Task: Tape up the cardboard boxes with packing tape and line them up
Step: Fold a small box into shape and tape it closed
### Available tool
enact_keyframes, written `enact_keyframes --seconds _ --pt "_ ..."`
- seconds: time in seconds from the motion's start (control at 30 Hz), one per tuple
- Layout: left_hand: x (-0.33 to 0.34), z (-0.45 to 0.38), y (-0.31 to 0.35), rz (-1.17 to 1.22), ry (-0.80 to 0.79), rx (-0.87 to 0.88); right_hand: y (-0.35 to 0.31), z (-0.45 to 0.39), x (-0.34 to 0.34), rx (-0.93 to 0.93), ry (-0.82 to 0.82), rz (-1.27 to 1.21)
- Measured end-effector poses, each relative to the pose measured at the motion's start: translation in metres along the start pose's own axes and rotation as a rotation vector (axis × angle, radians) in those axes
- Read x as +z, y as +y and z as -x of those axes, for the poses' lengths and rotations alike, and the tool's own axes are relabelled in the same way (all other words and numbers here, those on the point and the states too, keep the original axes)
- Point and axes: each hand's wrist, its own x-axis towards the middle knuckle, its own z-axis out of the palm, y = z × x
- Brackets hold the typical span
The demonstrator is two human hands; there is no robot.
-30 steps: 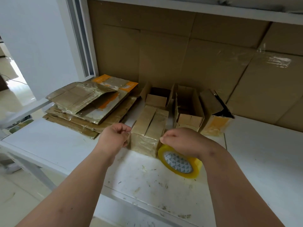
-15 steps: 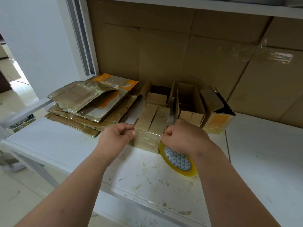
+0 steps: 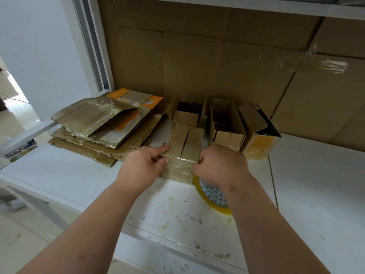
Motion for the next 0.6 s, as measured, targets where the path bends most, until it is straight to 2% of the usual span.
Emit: enact_keyframes --seconds 0.13,0.37,0.6 --pt "0.0043 0.0005 0.0001 -0.011 0.041 0.058 -0.0055 -0.0012 0.0068 0.01 0.077 0.032" --pt "-0.0006 -0.0004 -0.0003 0.066 -0.071 0.067 -0.0037 -0.0032 0.006 -0.01 0.064 0.049" --pt "0.0056 -0.0024 -0.0036 -0.003 0.048 0.085 -0.0024 -0.0019 0.0019 0.003 -0.03 0.017"
